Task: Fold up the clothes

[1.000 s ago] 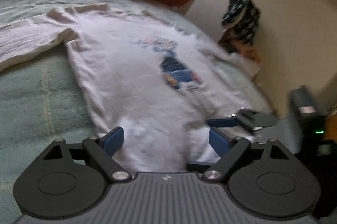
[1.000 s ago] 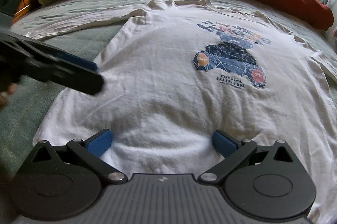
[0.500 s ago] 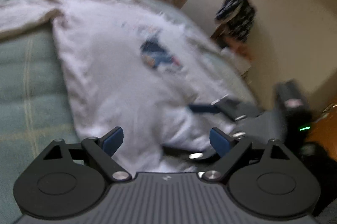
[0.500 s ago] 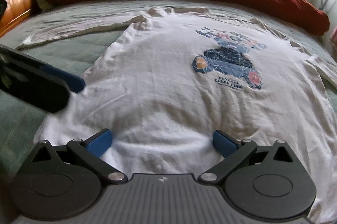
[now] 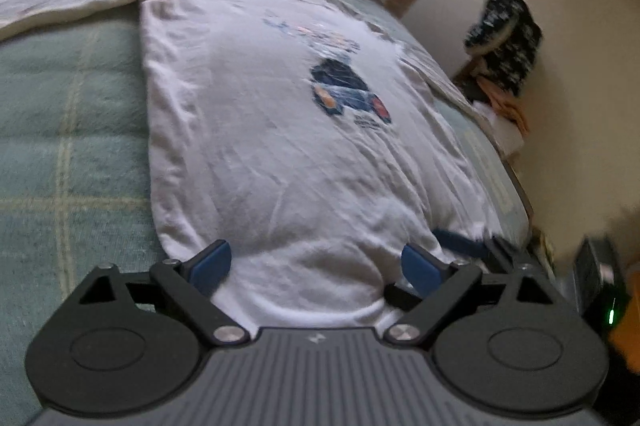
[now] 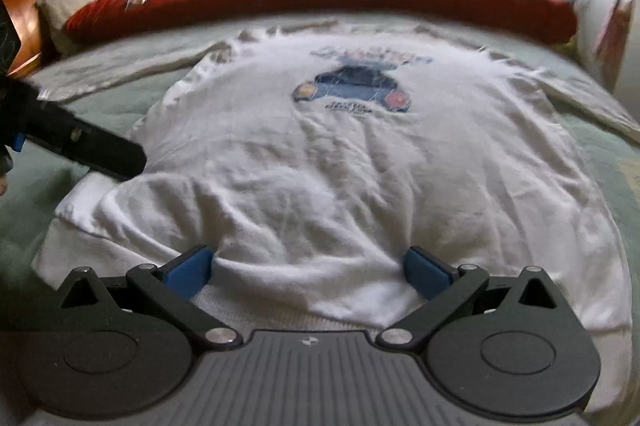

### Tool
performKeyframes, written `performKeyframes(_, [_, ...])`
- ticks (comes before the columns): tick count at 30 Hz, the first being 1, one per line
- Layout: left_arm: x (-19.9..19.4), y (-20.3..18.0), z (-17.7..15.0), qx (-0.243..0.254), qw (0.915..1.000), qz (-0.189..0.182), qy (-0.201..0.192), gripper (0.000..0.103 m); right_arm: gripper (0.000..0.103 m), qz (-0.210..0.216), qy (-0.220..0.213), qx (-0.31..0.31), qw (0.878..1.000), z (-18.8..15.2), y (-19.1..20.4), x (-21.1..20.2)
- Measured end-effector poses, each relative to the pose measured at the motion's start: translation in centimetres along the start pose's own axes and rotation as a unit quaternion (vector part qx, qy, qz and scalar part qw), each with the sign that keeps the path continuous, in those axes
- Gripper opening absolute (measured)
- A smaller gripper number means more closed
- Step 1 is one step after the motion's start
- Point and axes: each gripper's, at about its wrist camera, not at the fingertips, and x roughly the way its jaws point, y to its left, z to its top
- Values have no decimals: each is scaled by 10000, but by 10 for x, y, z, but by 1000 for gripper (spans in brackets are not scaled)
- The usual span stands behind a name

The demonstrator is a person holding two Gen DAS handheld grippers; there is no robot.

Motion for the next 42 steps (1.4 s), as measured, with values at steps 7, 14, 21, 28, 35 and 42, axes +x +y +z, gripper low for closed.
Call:
performKeyframes(7, [-1, -29, 1, 12, 9986, 530, -32, 92, 103, 85, -127, 74, 9999, -5, -7, -7])
performKeyframes(14, [0, -28, -7, -109, 9979, 621, -142, 92, 103, 407, -141, 28, 9991, -7, -16, -20])
performKeyframes(21, [-8, -32, 3, 30, 9972, 476, -572, 92, 103, 208, -611, 388, 9972, 17, -41, -37])
performKeyframes(28, [6, -27, -8, 137, 9977, 565, -347, 92, 103, -46, -192, 435, 9989, -5, -53, -19])
performKeyframes(35, [-1, -38, -1, 409, 9954, 625, -601, 92, 103, 141, -403, 657, 9969, 14, -73, -30])
performKeyframes(42, [14, -31, -14, 576, 9951, 648, -470, 93, 103, -174, -64, 529, 9984, 4, -87, -13])
